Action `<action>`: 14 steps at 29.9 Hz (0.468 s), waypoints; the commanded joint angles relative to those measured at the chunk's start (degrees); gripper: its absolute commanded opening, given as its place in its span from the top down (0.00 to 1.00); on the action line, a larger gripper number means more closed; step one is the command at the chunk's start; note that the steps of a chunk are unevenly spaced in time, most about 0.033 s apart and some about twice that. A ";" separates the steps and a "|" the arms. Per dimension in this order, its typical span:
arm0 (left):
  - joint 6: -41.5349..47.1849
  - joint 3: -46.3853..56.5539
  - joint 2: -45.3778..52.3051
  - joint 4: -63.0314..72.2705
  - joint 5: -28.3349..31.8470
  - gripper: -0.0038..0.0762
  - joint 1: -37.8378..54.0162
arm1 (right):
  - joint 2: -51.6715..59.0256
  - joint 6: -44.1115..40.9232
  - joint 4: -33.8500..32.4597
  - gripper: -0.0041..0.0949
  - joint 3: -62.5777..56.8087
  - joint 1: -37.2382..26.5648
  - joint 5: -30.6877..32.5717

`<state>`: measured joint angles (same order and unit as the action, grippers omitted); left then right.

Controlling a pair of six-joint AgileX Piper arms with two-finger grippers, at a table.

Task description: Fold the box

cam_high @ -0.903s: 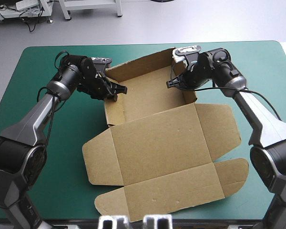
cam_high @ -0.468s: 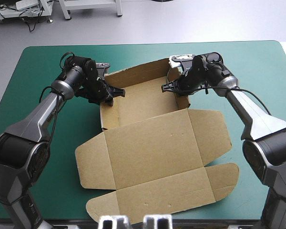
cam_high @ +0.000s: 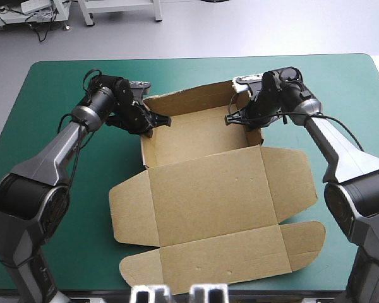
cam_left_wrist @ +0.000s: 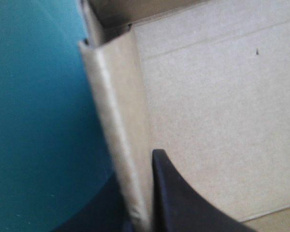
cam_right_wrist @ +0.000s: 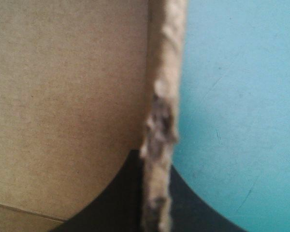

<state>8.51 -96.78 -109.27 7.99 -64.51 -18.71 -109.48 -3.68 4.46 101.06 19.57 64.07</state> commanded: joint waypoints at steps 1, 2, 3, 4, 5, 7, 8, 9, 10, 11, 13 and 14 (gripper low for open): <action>-3.00 -3.39 0.17 1.27 -2.47 0.97 -1.27 | 2.25 2.17 2.86 0.98 2.12 -0.07 1.35; -3.15 -4.01 -0.55 1.00 -3.72 0.97 -1.59 | 1.89 2.17 3.36 0.98 2.12 -0.07 2.05; -3.94 -4.89 -1.44 0.85 -4.78 0.97 -2.17 | 1.18 2.17 3.54 0.98 2.12 -0.07 2.93; -4.65 -5.86 -2.22 0.54 -5.62 0.97 -2.78 | 0.55 2.17 3.92 0.98 2.12 -0.07 3.88; -4.65 -6.98 -2.91 0.04 -6.22 0.97 -3.50 | -0.03 2.45 4.18 0.98 2.12 -0.07 4.60; -4.65 -9.56 -4.29 -0.79 -6.86 0.97 -4.79 | -1.17 2.89 5.08 0.98 2.12 -0.07 5.79; -4.65 -10.70 -4.97 -1.41 -7.19 0.97 -5.30 | -1.70 3.17 5.37 0.98 2.12 -0.07 6.07; -4.65 -12.06 -5.64 -2.65 -7.80 0.97 -5.87 | -1.83 3.68 5.49 0.98 2.12 -0.07 6.07; -4.65 -13.46 -6.20 -4.38 -8.67 0.97 -6.42 | -2.20 3.68 5.49 0.98 2.12 -0.07 6.07; -4.65 -14.49 -6.68 -6.72 -9.50 0.97 -6.82 | -2.20 3.68 5.49 0.98 2.12 -0.07 5.88; -4.65 -15.77 -7.02 -10.56 -9.56 0.97 -7.50 | -2.28 3.68 5.23 0.98 2.12 -0.07 5.22; -4.65 -15.91 -7.02 -11.86 -9.56 0.97 -8.03 | -2.28 3.68 5.23 0.98 2.12 -0.07 4.78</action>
<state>6.59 -109.95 -118.91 -0.99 -71.91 -24.65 -114.69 -3.21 4.73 101.18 19.04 69.64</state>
